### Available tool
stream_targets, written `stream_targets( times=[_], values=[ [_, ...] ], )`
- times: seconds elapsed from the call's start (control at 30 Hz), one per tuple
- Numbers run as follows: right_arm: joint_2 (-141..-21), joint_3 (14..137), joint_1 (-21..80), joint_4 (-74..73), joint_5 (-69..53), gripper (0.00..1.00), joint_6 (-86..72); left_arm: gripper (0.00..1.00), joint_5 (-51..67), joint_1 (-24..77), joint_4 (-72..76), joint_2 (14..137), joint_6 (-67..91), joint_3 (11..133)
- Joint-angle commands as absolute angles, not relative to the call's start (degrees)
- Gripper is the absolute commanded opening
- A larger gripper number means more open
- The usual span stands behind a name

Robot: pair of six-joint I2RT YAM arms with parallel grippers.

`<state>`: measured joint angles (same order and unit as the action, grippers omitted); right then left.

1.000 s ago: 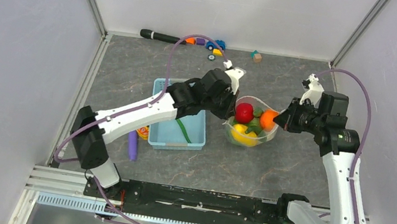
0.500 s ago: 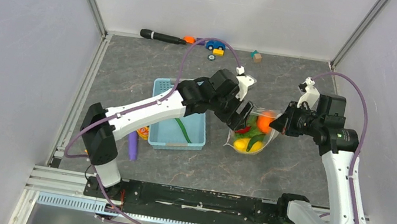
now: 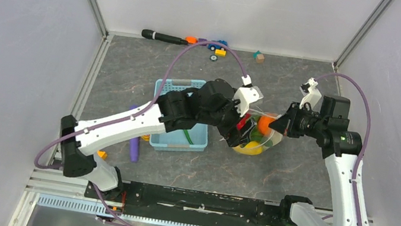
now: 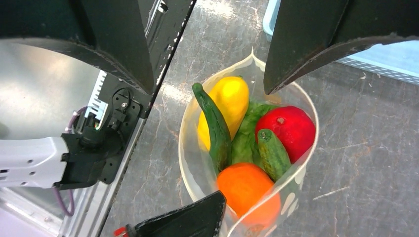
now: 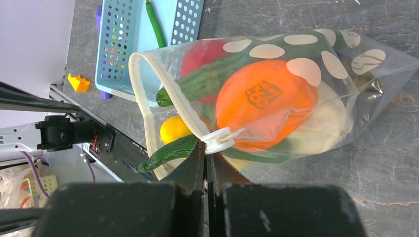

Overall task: Place the food in the zip-top bag and seal the zipper
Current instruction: Adjust the zipper food storage bag at the center of the board, then adjust the fake vegetable in the zipper food storage bag.

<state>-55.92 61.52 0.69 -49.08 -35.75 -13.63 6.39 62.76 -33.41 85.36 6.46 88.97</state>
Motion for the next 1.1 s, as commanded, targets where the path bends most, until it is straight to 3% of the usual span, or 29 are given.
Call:
stream_targets(
  times=[0.0, 0.17, 0.4, 0.77, 0.97, 1.07],
  values=[
    [-54.1, 61.6, 0.5, -45.3, -38.8, 0.00, -14.5, 0.82, 7.5, 63.4, -33.6, 89.7, 9.3, 89.3],
    [-53.3, 60.8, 0.5, -44.7, -39.5, 0.00, -14.8, 0.59, 6.8, 63.4, -33.6, 93.0, 13.4, 90.2],
    [-52.9, 60.1, 0.5, -43.9, -40.1, 0.00, -15.1, 0.43, 5.6, 63.4, -33.4, 95.3, 14.8, 90.4],
    [-52.8, 60.1, 0.5, -43.6, -40.2, 0.00, -14.7, 0.40, 6.7, 63.4, -31.9, 95.3, 15.4, 88.4],
    [-52.3, 60.3, 0.5, -42.6, -40.7, 0.00, -15.9, 0.46, 7.2, 63.4, -33.0, 95.8, 14.9, 87.6],
    [-51.6, 59.9, 0.5, -41.9, -41.2, 0.00, -16.7, 0.42, 6.4, 63.4, -33.0, 96.3, 15.1, 88.3]
  ],
)
